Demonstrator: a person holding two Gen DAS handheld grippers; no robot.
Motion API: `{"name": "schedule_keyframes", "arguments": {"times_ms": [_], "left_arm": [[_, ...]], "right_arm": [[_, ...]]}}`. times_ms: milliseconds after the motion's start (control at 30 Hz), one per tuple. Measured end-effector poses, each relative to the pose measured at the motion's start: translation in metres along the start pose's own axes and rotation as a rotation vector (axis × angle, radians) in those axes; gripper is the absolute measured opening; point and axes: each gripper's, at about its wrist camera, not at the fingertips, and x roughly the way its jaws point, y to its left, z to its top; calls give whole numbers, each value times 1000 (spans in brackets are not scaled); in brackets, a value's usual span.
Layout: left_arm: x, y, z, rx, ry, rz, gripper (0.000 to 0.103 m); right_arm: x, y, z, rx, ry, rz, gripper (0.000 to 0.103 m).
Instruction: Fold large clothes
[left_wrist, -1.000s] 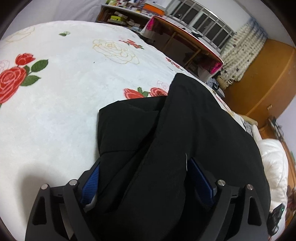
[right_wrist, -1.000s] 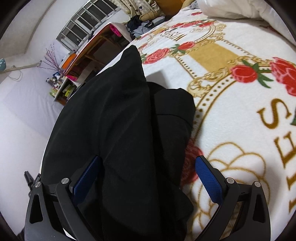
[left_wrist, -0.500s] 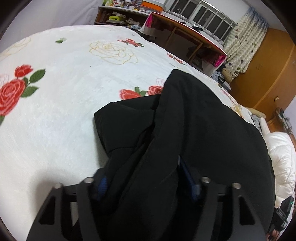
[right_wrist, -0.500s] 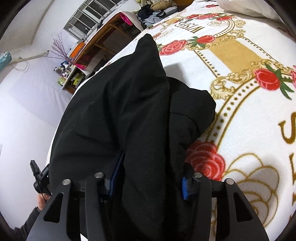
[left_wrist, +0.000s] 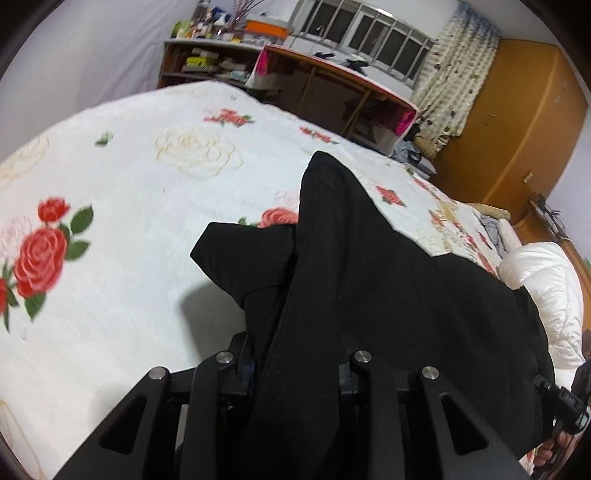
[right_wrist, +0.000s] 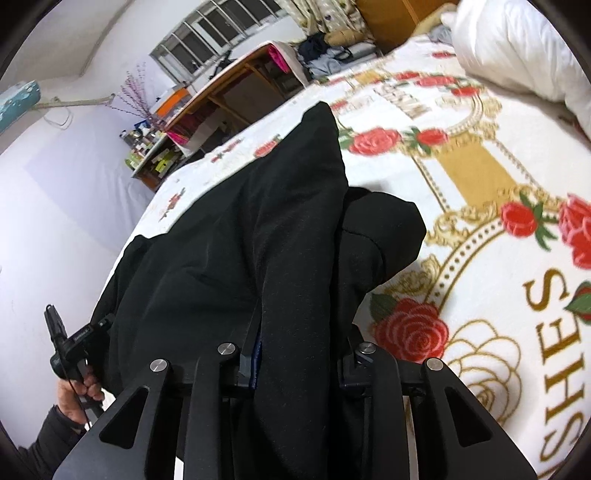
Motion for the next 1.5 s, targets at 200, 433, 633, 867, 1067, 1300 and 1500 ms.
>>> {"name": "schedule_keyframes", "arguments": {"times_ms": [200, 433, 633, 867, 1067, 1300, 1500], "left_arm": [[-42, -6, 9, 25, -40, -35, 28], [-101, -4, 1, 45, -71, -58, 28], [-149, 8, -25, 37, -75, -57, 28], [-192, 28, -70, 23, -63, -62, 28], [-180, 51, -108, -8, -12, -50, 28], [-149, 76, -144, -26, 77, 21, 31], [-140, 93, -167, -74, 99, 35, 48]], "right_arm": [[-33, 20, -3, -16, -24, 13, 28], [-82, 45, -24, -20, -48, 46, 28], [-119, 62, -57, -20, -51, 61, 28], [-155, 67, -110, 1, -38, 75, 28], [-143, 45, -146, 62, 19, 41, 29], [-113, 11, -168, 139, 101, -11, 34], [-109, 3, -180, 135, 153, -80, 53]]}}
